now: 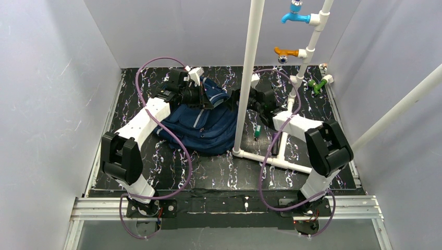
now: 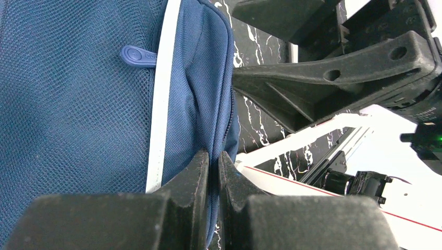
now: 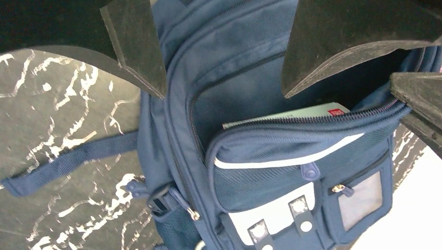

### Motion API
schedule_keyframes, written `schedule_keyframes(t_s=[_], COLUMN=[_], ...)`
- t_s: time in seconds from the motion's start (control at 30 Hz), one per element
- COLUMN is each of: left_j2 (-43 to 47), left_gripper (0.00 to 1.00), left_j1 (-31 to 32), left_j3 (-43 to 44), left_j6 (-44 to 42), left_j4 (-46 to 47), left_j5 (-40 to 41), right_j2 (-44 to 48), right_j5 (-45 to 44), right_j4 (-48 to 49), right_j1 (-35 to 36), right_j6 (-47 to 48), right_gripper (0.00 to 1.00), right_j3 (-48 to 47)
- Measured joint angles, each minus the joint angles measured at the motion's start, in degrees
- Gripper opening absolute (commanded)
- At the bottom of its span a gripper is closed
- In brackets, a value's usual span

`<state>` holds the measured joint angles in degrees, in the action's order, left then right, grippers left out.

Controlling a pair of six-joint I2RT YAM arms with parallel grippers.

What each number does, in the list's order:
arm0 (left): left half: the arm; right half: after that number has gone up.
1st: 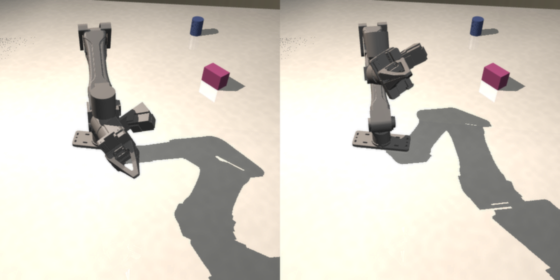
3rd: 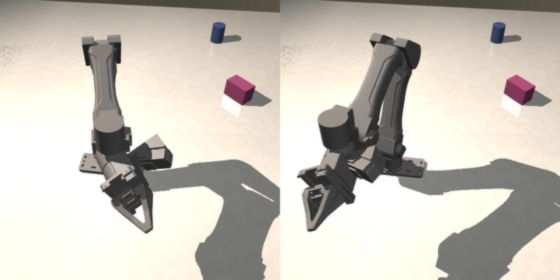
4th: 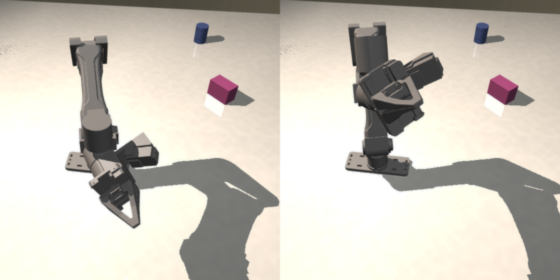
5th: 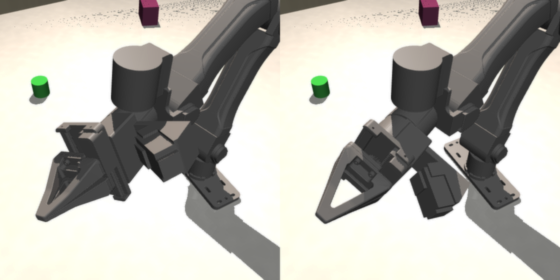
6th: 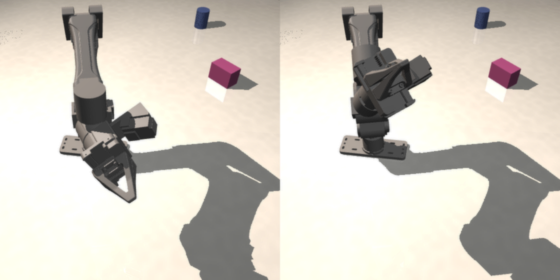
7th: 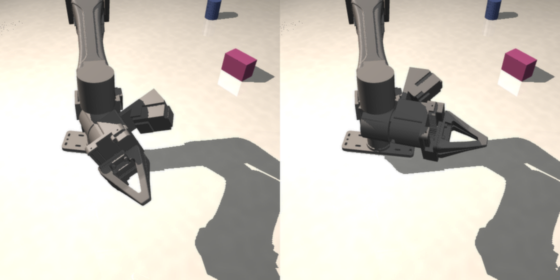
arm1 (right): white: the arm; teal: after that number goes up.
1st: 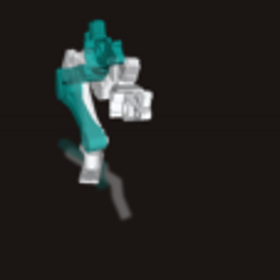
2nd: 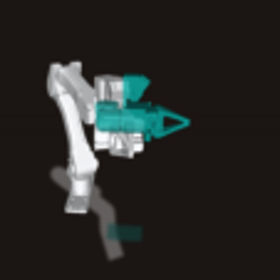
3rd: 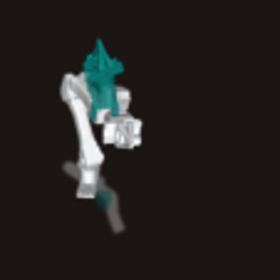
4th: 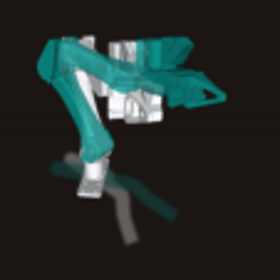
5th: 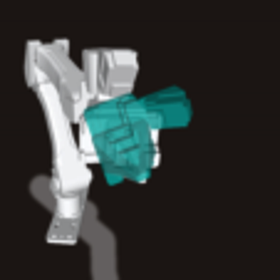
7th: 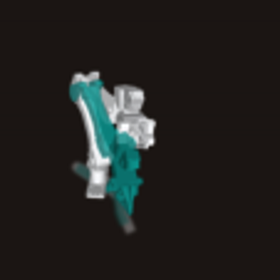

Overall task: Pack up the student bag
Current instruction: Place the stationery in the student bag, then pick up the stationery from the center of the board.

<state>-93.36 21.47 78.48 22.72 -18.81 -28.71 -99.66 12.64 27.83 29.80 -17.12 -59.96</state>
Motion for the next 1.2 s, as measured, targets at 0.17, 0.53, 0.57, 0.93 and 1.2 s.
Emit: schedule_keyframes(t_s=[0.17,0.53,0.57,0.93,1.2], left_j2=[0.2,0.2,0.2,0.6,0.7], left_gripper=[0.00,0.00,0.00,0.00,0.00], left_j1=[-0.2,-0.6,-0.7,-0.8,-0.9], left_j3=[0.0,0.0,0.0,-1.0,-1.2], left_j6=[0.5,0.7,0.7,1.3,1.6], left_j4=[0.0,0.0,0.0,1.3,1.7], left_j5=[0.2,-0.3,-0.4,-0.6,-0.8], right_j2=[4.4,14.3,14.4,7.9,3.8], right_j5=[-4.8,-12.0,-11.9,-9.5,-10.4], right_j4=[-13.7,-46.2,-47.9,-51.9,-51.6], right_j1=[-0.2,-9.2,-9.9,-9.0,-8.3], right_j6=[1.0,-4.1,-5.4,-14.9,-16.2], right_gripper=[0.98,0.98,0.98,0.67,0.07], right_j3=[-1.8,0.7,1.2,1.4,1.4])
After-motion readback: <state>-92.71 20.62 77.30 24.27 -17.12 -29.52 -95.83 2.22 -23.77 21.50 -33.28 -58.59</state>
